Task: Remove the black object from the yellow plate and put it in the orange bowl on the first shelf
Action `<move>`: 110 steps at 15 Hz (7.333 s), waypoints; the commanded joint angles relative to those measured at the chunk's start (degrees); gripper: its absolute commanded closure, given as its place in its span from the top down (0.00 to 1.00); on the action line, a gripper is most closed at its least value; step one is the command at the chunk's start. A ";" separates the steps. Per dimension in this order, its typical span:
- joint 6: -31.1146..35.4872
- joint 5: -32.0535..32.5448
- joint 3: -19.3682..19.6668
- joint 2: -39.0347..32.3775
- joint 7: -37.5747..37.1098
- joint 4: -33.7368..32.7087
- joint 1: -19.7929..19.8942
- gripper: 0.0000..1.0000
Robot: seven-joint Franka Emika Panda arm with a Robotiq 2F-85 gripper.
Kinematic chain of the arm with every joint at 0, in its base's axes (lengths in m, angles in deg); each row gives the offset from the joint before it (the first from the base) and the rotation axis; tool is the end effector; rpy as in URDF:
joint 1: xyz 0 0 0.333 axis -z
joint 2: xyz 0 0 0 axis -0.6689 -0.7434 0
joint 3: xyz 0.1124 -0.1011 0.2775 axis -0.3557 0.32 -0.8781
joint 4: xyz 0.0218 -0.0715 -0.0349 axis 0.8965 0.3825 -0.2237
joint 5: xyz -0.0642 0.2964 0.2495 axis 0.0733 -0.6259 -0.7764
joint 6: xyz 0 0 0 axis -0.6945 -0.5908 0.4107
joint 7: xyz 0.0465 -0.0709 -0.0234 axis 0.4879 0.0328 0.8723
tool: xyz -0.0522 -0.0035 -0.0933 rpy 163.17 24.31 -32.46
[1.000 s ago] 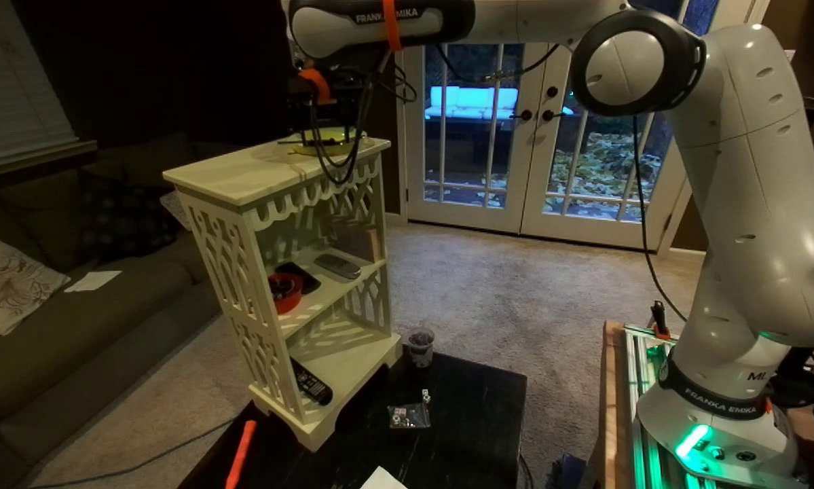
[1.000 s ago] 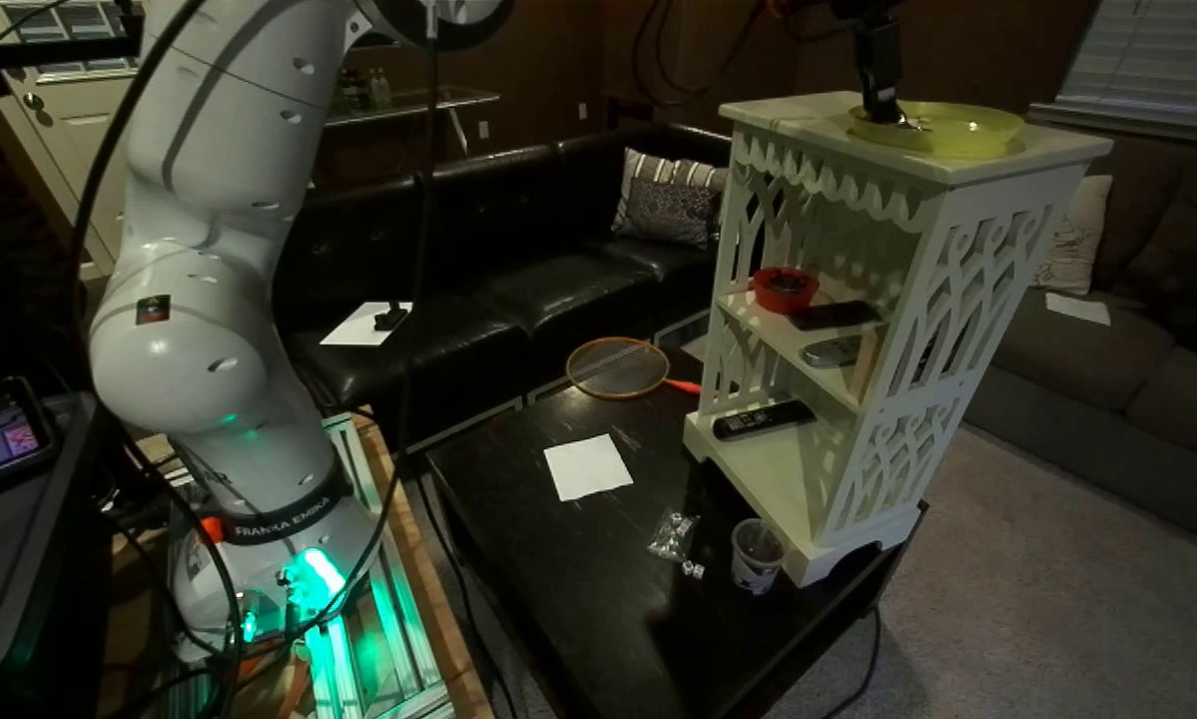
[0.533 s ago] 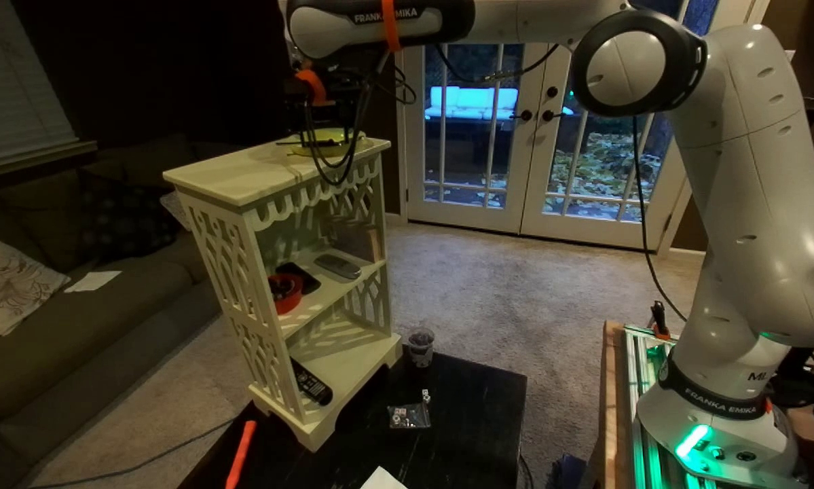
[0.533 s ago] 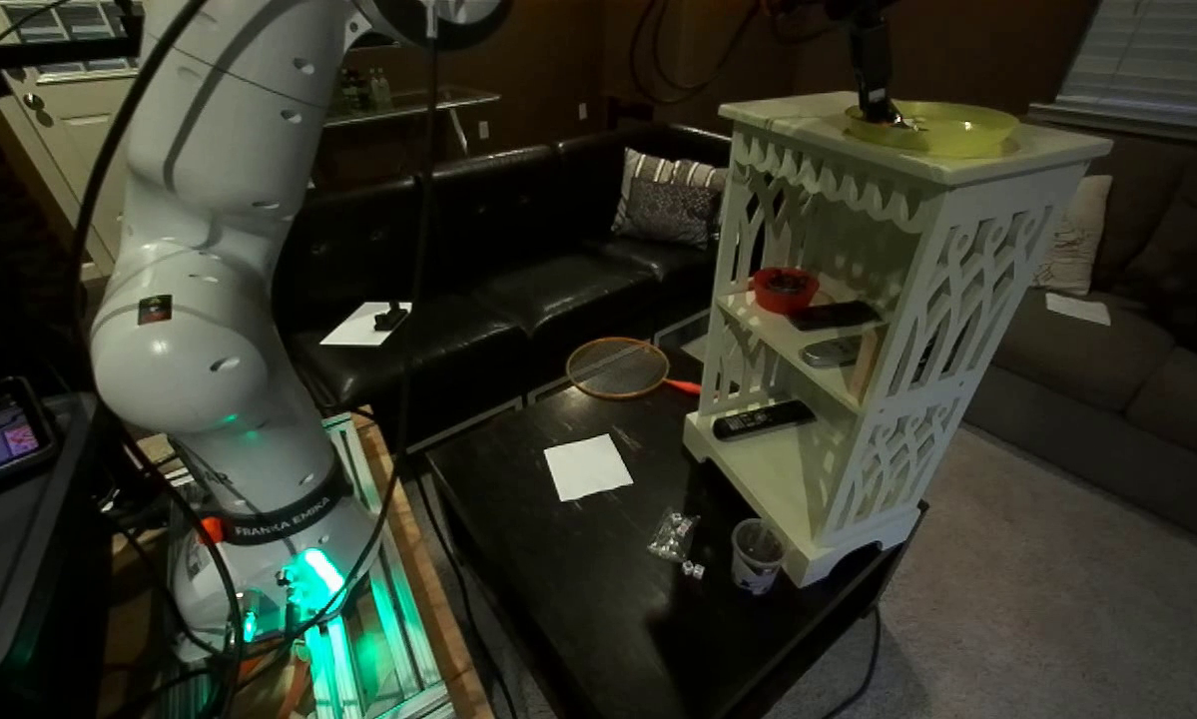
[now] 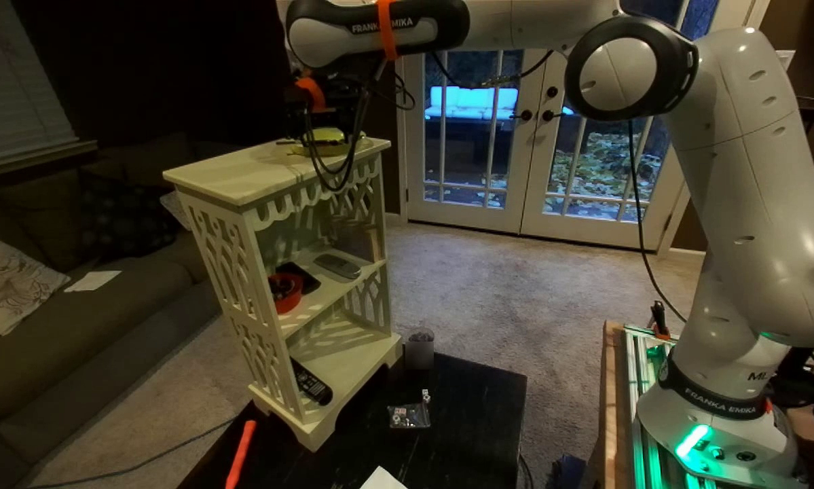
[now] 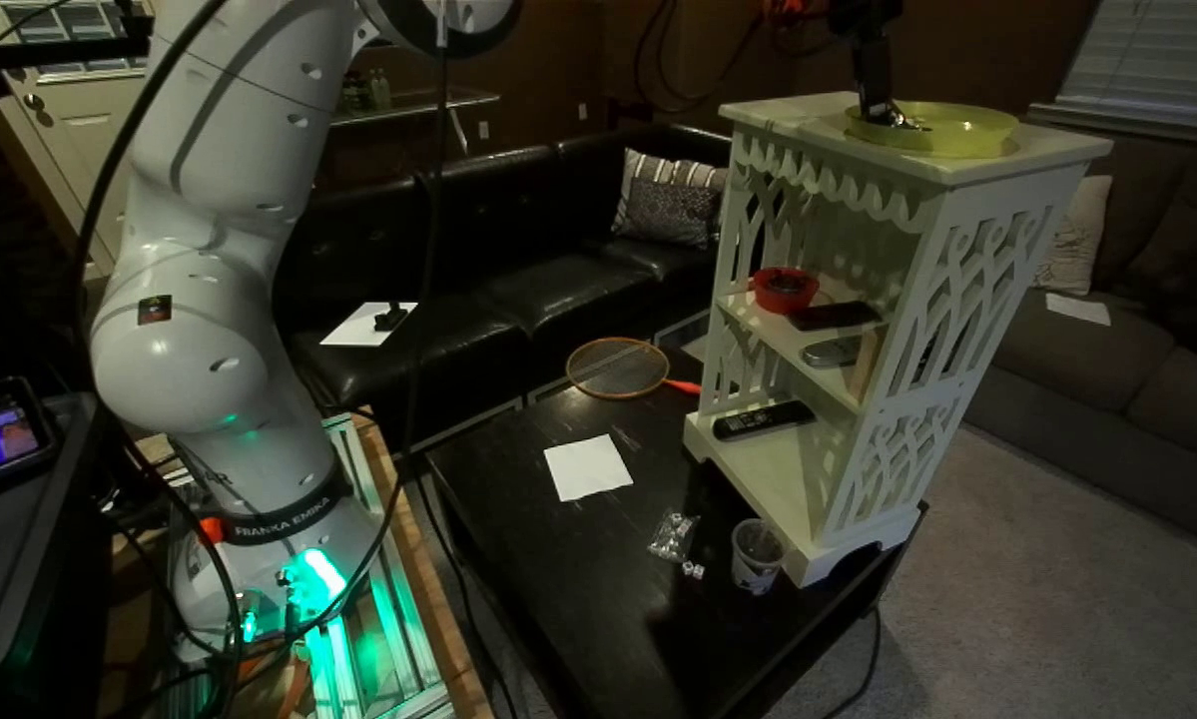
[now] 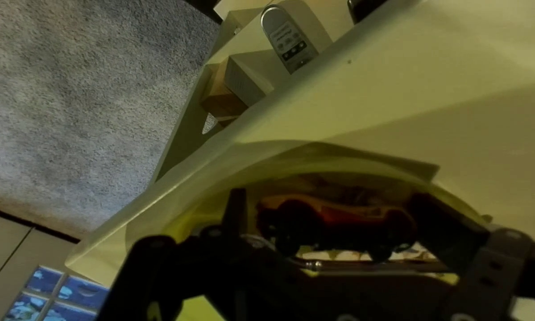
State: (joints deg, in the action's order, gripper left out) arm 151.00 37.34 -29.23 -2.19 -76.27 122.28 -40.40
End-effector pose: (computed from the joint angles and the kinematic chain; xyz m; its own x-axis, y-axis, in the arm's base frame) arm 0.7252 -0.0337 0.5617 0.5994 -0.7184 0.3530 -0.7720 -0.6354 0.0180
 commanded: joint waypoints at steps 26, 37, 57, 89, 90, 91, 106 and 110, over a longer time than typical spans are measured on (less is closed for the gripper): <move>-10.40 -13.60 -3.56 30.43 51.97 28.88 9.63 0.58; -9.95 -11.65 1.26 28.65 51.95 28.59 4.86 0.58; 38.19 -31.64 8.91 41.89 85.45 82.59 1.45 0.83; 89.94 -78.99 46.59 41.28 100.61 85.39 -66.64 0.58; 91.25 -78.17 49.22 40.77 99.78 84.81 -69.85 0.58; 93.22 -76.79 51.60 40.59 98.71 84.55 -72.63 0.58; 96.86 -57.81 82.74 37.06 77.02 92.13 -98.77 0.58; 98.88 -50.77 91.91 37.35 79.20 94.29 -106.02 0.58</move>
State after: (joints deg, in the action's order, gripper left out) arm 247.25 -18.62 57.01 34.88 2.88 214.65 -141.36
